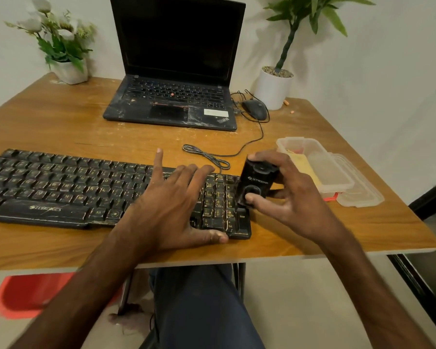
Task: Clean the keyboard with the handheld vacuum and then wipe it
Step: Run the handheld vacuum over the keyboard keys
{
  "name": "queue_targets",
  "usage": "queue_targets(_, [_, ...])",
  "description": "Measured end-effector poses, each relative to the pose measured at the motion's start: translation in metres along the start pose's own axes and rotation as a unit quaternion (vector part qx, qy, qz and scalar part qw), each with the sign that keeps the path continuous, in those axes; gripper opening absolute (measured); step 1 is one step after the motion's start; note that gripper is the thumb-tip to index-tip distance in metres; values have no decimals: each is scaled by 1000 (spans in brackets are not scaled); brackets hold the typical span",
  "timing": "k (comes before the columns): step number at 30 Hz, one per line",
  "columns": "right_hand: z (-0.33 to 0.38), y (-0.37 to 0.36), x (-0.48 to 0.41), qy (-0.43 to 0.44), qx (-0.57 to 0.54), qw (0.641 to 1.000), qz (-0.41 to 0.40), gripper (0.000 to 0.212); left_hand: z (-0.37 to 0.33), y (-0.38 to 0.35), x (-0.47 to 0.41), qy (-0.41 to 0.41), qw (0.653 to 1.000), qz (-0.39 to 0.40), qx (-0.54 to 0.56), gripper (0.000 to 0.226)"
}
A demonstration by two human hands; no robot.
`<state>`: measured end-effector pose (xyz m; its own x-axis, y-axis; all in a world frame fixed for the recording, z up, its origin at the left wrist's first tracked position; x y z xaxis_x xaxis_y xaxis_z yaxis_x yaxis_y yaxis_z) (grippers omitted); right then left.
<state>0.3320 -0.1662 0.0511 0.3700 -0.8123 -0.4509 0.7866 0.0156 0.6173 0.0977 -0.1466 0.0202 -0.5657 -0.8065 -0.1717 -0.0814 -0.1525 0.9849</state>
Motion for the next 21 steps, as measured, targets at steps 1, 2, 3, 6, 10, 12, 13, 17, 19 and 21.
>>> queue_targets(1, [1, 0, 3, 6, 5, 1000, 0, 64, 0, -1, 0, -4, 1000, 0, -3, 129])
queue_targets(2, [1, -1, 2, 11, 19, 1000, 1, 64, -1, 0, 0, -8, 1000, -1, -6, 128])
queue_targets(3, [0, -1, -2, 12, 34, 999, 0, 64, 0, 0, 1, -11, 1000, -2, -8, 128])
queue_targets(6, [-8, 0, -23, -2, 45, 999, -21, 61, 0, 2, 1, -15, 1000, 1, -4, 126])
queue_targets(10, [-11, -5, -38, -7, 57, 998, -24, 60, 0, 3, 1, -6, 1000, 3, -4, 127])
queue_targets(12, [-9, -7, -32, 0, 52, 999, -5, 60, 0, 2, 1, 0, 1000, 5, -4, 128])
queue_targets(13, [-8, -6, -28, -1, 45, 999, 2, 60, 0, 1, 0, 1, 1000, 7, -6, 129])
queue_targets(17, [-8, -2, -19, -12, 15, 1000, -3, 61, 0, 0, 0, -4, 1000, 8, -12, 127])
queue_targets(19, [-11, -4, -27, -20, 28, 999, -23, 60, 0, 1, 1, -7, 1000, 1, -11, 126])
queue_targets(21, [-13, -6, -37, -20, 36, 998, -40, 60, 0, 2, 2, -8, 1000, 1, -6, 126])
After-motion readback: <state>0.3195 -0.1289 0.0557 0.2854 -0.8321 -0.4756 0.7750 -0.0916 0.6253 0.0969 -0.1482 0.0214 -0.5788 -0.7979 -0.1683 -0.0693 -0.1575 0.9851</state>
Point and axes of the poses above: each hand's wrist, its own x-axis away from the middle knuckle, its own y-axis out of the back of the hand, z = x × y, the point moved 2 cm from there along -x, towards the middle knuckle, and after that the axes turned 3 degrees about -z, right-handed, at the moved point
